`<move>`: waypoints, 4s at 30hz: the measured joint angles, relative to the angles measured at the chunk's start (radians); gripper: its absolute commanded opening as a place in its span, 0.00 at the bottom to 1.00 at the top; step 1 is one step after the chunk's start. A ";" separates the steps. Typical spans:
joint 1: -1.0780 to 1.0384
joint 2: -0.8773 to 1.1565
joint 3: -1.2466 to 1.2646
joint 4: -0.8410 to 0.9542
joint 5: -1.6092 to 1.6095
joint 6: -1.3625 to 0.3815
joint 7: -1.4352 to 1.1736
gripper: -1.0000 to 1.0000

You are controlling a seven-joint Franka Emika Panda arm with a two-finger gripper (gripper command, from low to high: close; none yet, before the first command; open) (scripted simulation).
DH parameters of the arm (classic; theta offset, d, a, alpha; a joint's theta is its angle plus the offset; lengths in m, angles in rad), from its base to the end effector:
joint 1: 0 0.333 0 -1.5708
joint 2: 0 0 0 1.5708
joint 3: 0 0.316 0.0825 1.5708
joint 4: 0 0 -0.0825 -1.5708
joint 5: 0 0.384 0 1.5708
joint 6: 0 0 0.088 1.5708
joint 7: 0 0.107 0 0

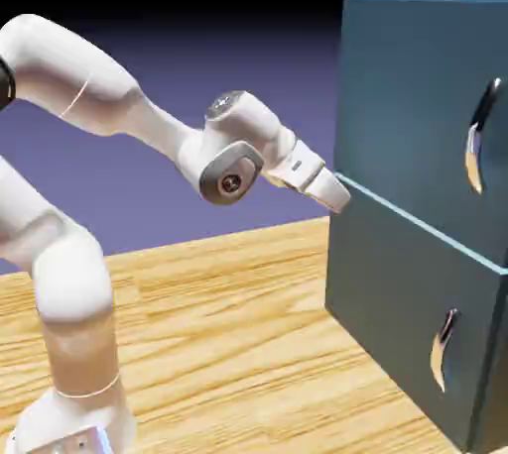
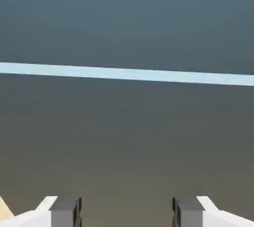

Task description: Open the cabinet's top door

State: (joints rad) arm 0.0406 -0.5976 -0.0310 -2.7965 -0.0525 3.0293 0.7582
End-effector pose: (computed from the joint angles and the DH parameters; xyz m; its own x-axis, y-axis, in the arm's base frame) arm 0.3878 0.0073 0.4744 0.5203 -0.6508 0.5529 -0.4297 -0.7590 -0.4891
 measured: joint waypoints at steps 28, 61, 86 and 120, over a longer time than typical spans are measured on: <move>0.664 -0.641 -0.720 0.314 -1.218 -0.179 0.400 0.50; 0.989 -1.079 -1.067 0.344 -2.218 -0.528 0.931 0.00; 0.611 -1.123 -0.288 -0.239 -1.781 -1.217 1.340 0.00; 0.154 -0.269 0.931 0.374 -0.764 -1.986 1.802 0.00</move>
State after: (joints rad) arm 0.1948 -0.8663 0.8997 -2.4222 -0.8162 1.0436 2.5599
